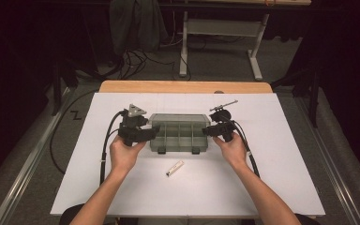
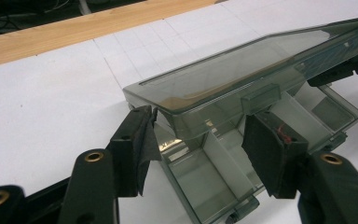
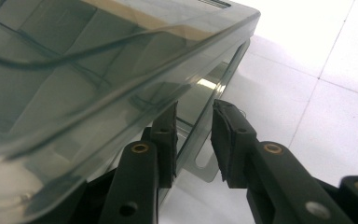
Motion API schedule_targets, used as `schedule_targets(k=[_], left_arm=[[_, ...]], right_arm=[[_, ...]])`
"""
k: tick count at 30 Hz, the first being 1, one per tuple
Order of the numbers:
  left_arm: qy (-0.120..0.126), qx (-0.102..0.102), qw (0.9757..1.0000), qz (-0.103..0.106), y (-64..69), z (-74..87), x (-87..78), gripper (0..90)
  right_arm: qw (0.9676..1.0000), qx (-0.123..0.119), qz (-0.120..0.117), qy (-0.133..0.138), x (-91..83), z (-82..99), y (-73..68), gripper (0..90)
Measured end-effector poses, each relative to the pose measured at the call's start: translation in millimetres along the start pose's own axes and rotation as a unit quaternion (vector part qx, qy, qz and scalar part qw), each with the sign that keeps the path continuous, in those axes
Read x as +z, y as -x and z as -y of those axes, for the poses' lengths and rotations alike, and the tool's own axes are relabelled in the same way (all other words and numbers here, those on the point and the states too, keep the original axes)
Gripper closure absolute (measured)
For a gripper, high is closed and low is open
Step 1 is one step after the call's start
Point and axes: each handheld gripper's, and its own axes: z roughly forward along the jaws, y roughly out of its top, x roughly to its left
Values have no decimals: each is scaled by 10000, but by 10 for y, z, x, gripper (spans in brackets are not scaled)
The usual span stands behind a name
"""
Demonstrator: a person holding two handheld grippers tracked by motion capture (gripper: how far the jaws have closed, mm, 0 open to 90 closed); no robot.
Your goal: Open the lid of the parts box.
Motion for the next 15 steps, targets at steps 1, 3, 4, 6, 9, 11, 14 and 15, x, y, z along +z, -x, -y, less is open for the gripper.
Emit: schedule_targets(k=[1,3,4,6,9,11,14,15], left_arm=[[-1,10,10000,-13,-1,-8,3,434],[-5,29,10000,-29,-1,-27,13,436],[-3,41,10000,-40,-1,-37,18,438],[1,57,10000,-44,-6,-55,30,439],[22,45,10000,-37,-16,-71,52,440],[20,32,10000,-26,-34,-81,74,440],[-1,26,10000,-19,-55,-90,95,446],[-3,30,10000,-36,-57,-93,103,446]], right_arm=[[10000,33,-20,0,1,-1,5,732],[10000,70,-34,-29,-1,-6,11,732],[10000,56,-30,-45,-1,-8,9,733],[10000,39,-31,-56,-1,-10,10,733],[9999,55,-69,-48,1,-11,23,734],[9999,56,-80,-47,0,-8,26,735],[9999,33,-94,-39,0,-4,33,736],[9999,33,-94,-39,0,-4,33,736]])
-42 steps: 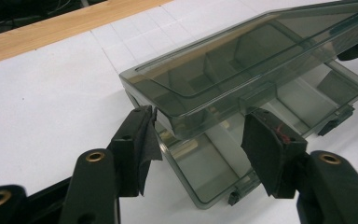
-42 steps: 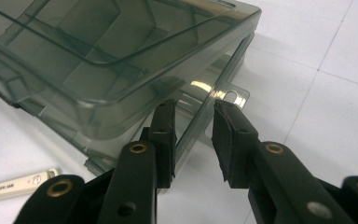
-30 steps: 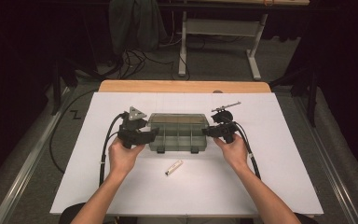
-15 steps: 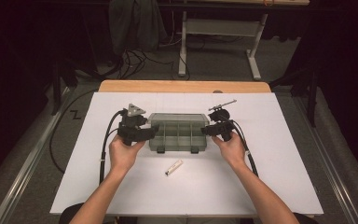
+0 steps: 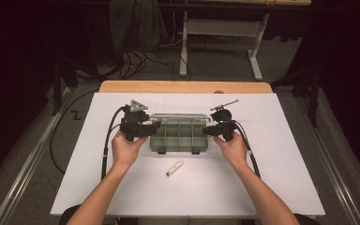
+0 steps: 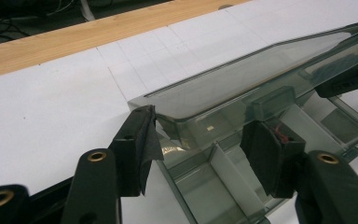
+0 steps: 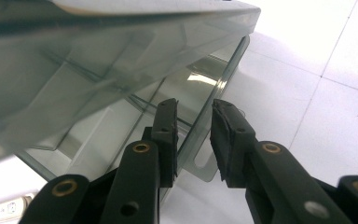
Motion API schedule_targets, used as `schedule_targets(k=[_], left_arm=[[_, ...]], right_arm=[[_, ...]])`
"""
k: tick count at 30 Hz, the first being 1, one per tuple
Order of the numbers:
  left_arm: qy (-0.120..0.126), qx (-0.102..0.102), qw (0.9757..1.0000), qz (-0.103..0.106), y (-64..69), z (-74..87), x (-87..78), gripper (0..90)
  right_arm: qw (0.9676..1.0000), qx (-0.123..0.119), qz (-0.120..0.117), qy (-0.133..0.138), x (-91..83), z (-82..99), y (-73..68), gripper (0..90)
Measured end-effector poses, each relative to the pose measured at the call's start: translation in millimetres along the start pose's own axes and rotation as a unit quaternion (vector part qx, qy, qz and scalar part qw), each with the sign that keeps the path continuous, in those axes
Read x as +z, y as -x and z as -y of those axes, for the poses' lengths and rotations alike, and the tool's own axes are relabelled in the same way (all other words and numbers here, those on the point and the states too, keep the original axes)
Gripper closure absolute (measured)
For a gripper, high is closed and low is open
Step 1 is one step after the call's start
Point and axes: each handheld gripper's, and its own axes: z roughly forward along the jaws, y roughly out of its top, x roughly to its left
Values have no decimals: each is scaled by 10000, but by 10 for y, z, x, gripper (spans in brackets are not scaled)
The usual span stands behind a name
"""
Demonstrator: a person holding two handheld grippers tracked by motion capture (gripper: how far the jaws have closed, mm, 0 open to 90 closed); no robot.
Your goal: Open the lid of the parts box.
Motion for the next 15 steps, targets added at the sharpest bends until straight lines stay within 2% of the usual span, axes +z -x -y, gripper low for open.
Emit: schedule_targets(k=[5,15], left_arm=[[-73,68,9999,-68,-19,-30,29,460],[-88,14,9999,-51,-59,-118,70,482]], right_arm=[[10000,-30,-11,46,3,9,4,735],[10000,-4,-20,60,3,15,3,734]])
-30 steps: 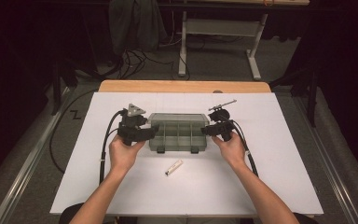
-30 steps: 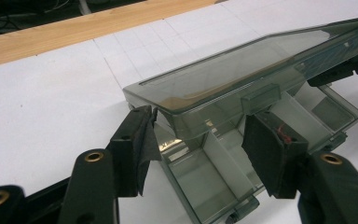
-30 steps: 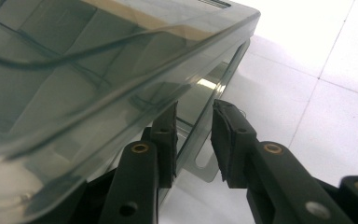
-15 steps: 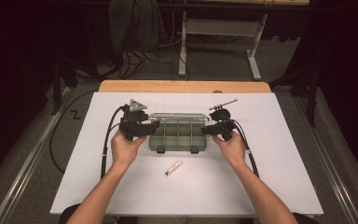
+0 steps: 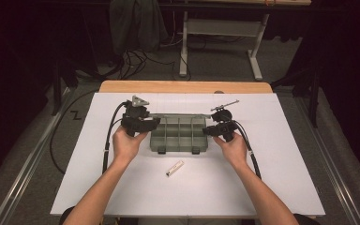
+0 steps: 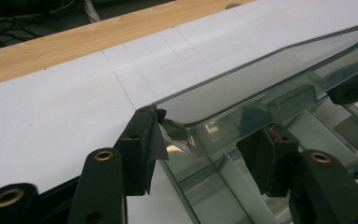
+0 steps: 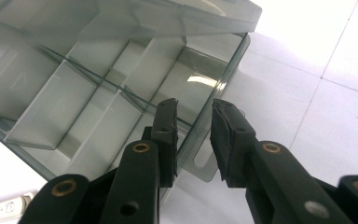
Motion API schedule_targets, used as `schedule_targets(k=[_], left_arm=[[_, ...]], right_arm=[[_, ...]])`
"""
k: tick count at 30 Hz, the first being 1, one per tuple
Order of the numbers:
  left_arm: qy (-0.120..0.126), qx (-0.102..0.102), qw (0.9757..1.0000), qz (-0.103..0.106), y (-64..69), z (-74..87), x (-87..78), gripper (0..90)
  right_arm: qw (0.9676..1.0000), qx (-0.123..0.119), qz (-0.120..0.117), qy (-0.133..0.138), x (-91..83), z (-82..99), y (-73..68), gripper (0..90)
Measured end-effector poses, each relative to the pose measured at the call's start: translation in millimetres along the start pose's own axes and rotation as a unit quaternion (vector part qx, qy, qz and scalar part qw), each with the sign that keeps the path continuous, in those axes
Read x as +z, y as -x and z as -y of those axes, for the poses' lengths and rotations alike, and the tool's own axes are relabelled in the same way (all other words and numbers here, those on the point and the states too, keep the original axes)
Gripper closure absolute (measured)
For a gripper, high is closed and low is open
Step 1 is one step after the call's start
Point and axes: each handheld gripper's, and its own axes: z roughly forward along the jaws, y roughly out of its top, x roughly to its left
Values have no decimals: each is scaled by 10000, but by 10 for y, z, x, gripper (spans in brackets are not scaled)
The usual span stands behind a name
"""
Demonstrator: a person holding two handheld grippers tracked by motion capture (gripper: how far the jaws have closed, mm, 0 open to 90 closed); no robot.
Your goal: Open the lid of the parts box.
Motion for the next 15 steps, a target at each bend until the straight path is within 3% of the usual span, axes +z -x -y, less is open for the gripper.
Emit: schedule_targets(k=[15], left_arm=[[3,-218,9997,109,-120,-98,87,524]], right_arm=[[10000,14,-19,23,3,4,4,734]])
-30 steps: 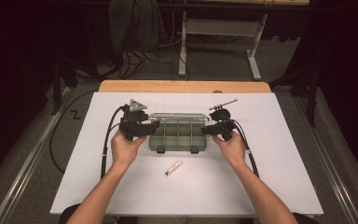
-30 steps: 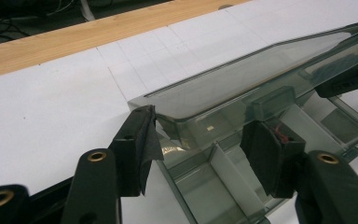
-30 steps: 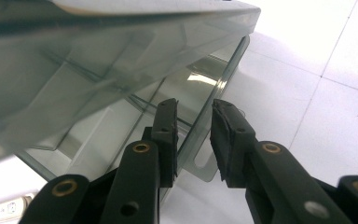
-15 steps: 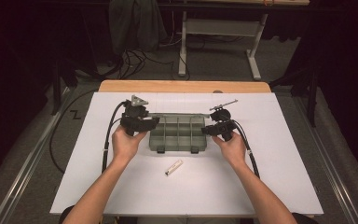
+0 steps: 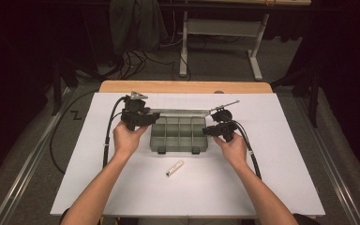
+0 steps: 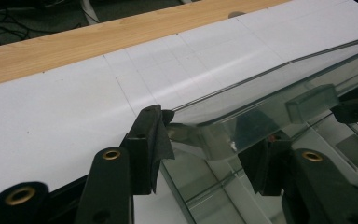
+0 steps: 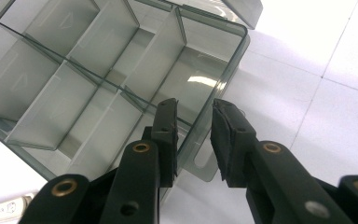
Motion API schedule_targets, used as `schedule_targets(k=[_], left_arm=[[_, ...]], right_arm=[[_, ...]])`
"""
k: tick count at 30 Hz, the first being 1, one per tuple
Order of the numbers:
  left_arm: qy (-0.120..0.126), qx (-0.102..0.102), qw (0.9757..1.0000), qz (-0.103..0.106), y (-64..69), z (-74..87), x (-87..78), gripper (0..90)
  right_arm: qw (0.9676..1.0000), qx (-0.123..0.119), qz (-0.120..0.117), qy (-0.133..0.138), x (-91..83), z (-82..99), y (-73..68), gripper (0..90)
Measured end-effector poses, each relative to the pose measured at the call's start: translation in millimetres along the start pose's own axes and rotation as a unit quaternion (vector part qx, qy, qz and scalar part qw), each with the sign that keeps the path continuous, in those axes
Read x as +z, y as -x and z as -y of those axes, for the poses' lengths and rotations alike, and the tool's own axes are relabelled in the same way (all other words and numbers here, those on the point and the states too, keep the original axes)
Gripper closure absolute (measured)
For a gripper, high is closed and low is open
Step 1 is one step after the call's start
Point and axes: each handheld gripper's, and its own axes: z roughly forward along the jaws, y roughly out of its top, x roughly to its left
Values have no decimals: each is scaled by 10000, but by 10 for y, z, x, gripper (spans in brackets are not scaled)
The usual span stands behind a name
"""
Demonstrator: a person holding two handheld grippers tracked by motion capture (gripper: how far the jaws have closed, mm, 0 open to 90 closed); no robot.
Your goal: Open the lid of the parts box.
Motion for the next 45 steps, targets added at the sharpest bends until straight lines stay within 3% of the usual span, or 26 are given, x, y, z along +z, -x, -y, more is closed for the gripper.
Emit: schedule_targets(k=[10,19,45], left_arm=[[-30,-13,10000,-72,-38,-54,72,547],[-46,-336,9994,18,-146,-60,187,577],[-254,-554,9980,-164,-294,-140,483,658]], right_arm=[[10000,-6,0,3,-2,5,0,734],[10000,-11,-15,-1,-1,3,1,734],[10000,-35,-50,-29,-1,-3,17,737]])
